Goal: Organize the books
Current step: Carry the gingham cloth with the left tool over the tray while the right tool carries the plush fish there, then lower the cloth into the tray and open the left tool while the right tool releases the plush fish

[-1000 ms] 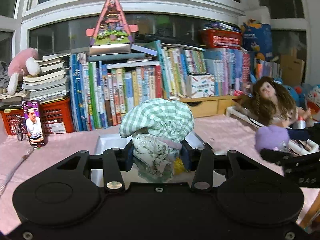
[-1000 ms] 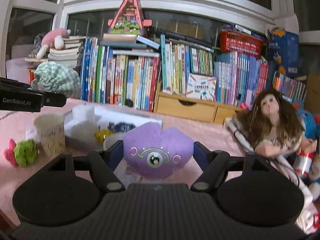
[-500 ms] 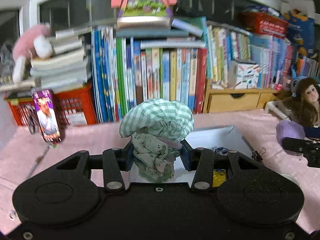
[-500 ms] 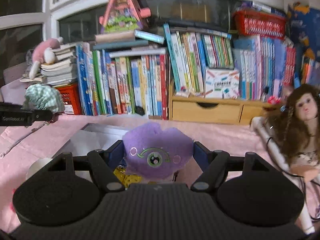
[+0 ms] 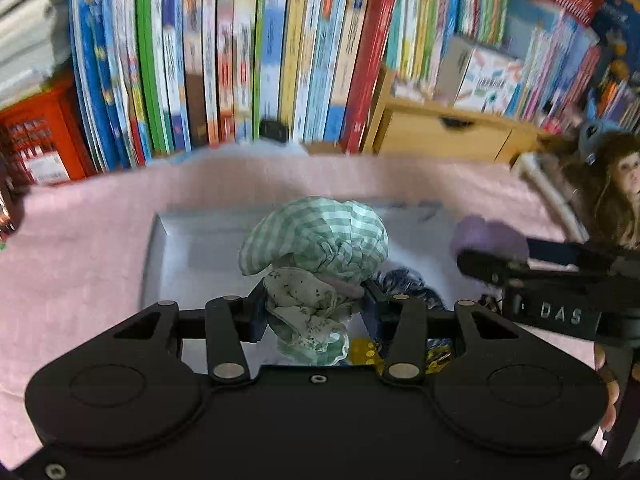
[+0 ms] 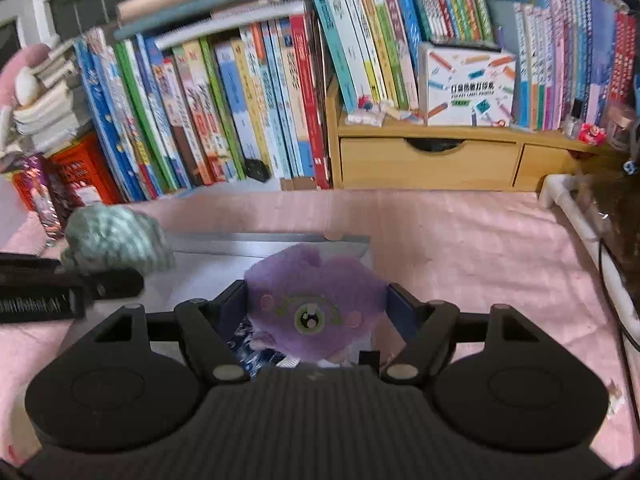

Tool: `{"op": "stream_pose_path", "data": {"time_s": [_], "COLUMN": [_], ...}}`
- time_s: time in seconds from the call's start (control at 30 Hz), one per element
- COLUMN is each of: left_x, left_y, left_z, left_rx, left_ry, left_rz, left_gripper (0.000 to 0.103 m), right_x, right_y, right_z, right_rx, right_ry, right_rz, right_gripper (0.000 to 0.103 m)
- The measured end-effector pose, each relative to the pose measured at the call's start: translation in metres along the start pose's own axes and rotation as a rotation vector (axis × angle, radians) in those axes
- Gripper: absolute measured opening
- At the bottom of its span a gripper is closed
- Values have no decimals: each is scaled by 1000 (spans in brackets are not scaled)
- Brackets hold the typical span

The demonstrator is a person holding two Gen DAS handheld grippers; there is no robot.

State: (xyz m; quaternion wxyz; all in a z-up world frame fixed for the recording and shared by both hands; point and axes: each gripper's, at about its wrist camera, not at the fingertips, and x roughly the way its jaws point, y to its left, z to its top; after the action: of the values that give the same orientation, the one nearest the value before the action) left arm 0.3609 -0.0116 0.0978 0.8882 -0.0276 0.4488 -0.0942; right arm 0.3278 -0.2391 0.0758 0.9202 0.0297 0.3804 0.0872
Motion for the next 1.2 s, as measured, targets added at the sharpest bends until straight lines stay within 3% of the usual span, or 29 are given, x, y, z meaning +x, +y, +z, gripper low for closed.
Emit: {"op": "stream_pose_path", "data": {"time_s": [0.27,0.67,1.2], "left_x": [34,36,31], "left_y": [7,5,4], "left_z": [1,2,-6], "left_rx": [-28,8,54], "left_ry": [93,108,153], "left_rz": [33,42,63], "left_gripper": [43,47,49], "right_x": [35,52,66], "right_y": [-3,8,16], "right_z": [4,5,0], "right_rx": [8,-17,12], "right_ry": [71,151,323], "right_rz": [1,5,54], "right_gripper": [76,76,76]}}
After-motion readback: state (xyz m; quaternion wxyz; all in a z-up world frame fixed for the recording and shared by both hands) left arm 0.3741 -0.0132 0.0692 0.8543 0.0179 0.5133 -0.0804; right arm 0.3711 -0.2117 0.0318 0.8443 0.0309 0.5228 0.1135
